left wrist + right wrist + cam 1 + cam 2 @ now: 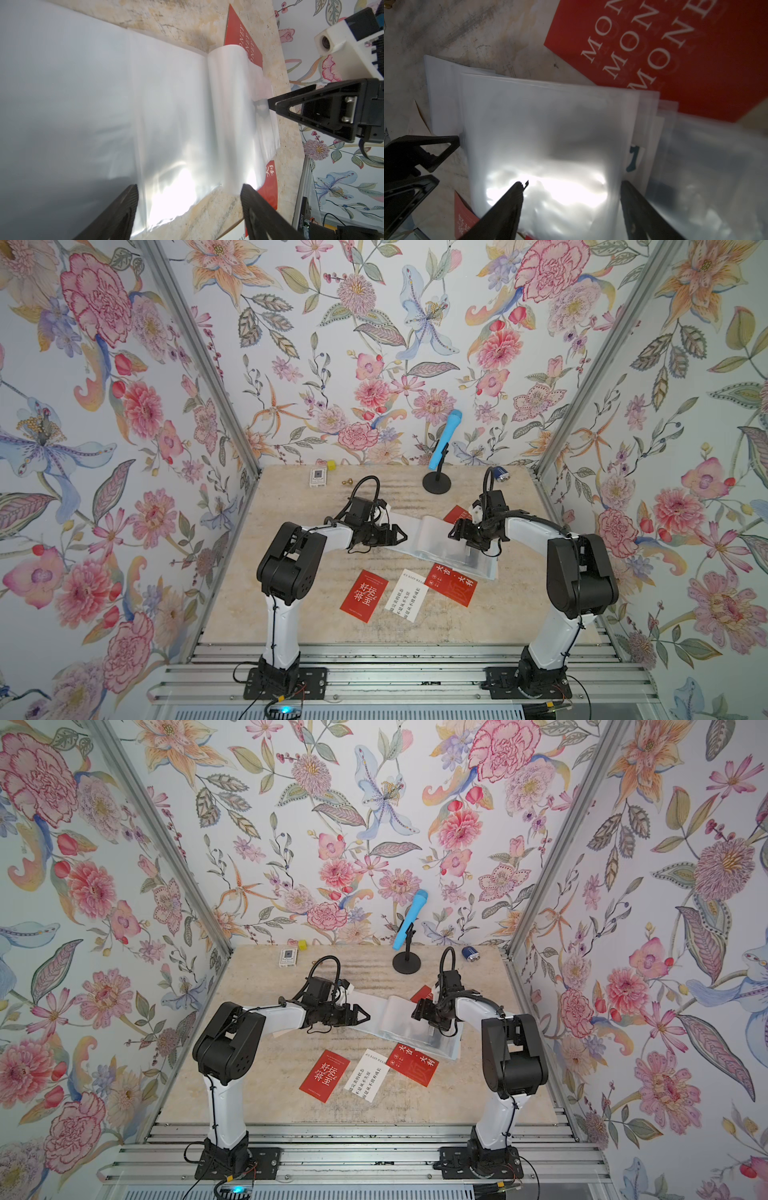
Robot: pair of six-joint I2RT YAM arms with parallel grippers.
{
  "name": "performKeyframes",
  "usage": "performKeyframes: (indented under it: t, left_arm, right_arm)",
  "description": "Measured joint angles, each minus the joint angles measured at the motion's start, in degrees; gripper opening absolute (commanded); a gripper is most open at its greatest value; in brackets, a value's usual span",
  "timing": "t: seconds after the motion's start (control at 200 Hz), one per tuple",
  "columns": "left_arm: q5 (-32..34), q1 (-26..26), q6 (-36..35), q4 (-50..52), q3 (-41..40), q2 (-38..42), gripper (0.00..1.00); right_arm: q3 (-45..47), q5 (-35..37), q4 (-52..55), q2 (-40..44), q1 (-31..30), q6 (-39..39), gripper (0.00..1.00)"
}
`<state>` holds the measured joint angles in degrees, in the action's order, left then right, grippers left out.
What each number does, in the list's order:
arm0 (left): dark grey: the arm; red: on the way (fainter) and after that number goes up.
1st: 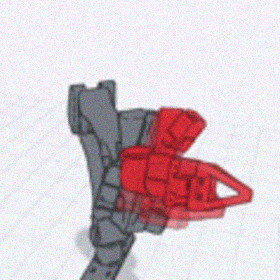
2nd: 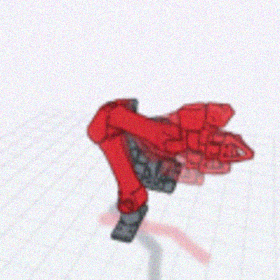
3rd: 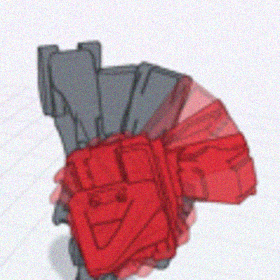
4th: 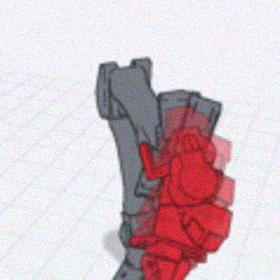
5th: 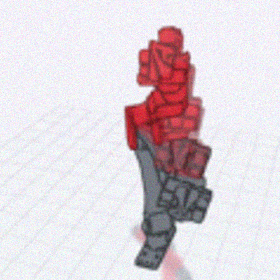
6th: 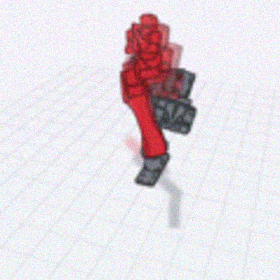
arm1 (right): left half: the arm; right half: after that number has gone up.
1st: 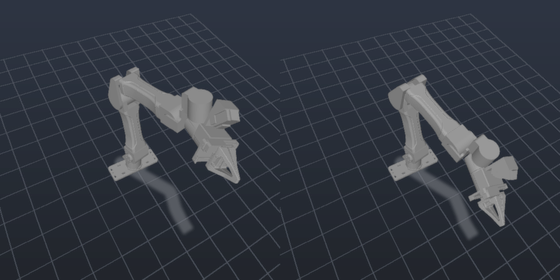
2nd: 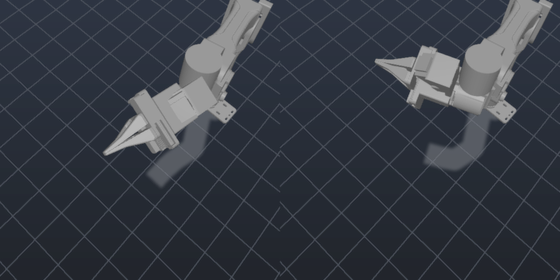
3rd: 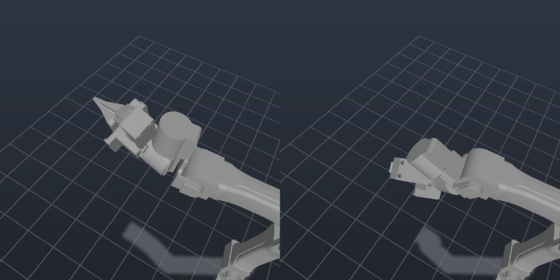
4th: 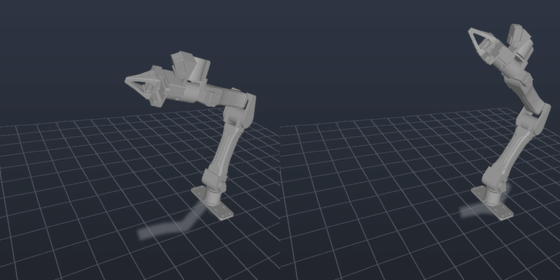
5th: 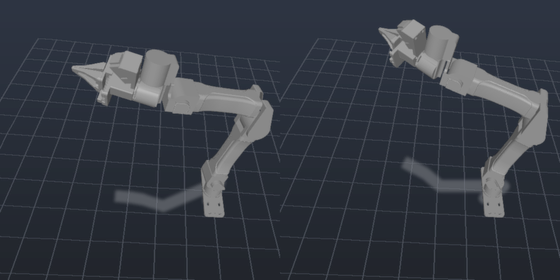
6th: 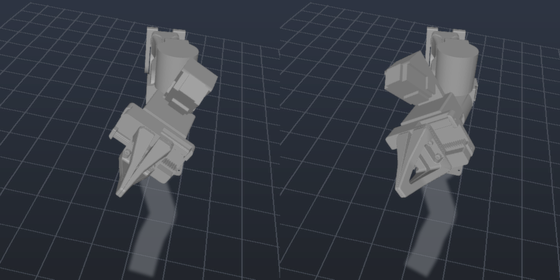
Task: Place the photos into the photo albums
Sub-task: Turn the page of the photo album at the center of the board.
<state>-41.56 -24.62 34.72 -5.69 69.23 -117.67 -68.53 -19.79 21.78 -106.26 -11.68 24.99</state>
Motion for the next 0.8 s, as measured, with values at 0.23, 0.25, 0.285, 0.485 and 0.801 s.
performKeyframes:
  t: [0.23, 0.25, 0.285, 0.485, 0.801]
  left_arm:
    - [0.00, 0.00, 0.17, -2.93, -1.53, 0.26, 0.81]
    - [0.00, 0.00, 0.20, -2.97, -1.66, 0.33, 0.81]
    - [0.00, 0.00, 0.20, -2.99, -1.81, 0.46, 0.81]
    - [0.24, 0.02, 0.24, -1.60, -2.54, 1.77, 0.81]
    - [3.91, 2.60, 0.61, 2.49, -4.74, 13.14, 0.81]
  right_arm:
    - [-6.95, -0.39, -0.20, -5.29, -3.50, 1.09, 0.76]
    - [-7.50, -0.44, -0.24, -5.73, -3.80, 1.20, 0.76]
    - [-8.46, -0.63, -0.24, -6.45, -4.44, 1.38, 0.76]
    - [-13.53, -2.03, -0.44, -10.49, -7.82, 2.14, 0.76]
    - [-23.52, -6.01, 0.09, -17.46, -13.18, 4.50, 0.76]
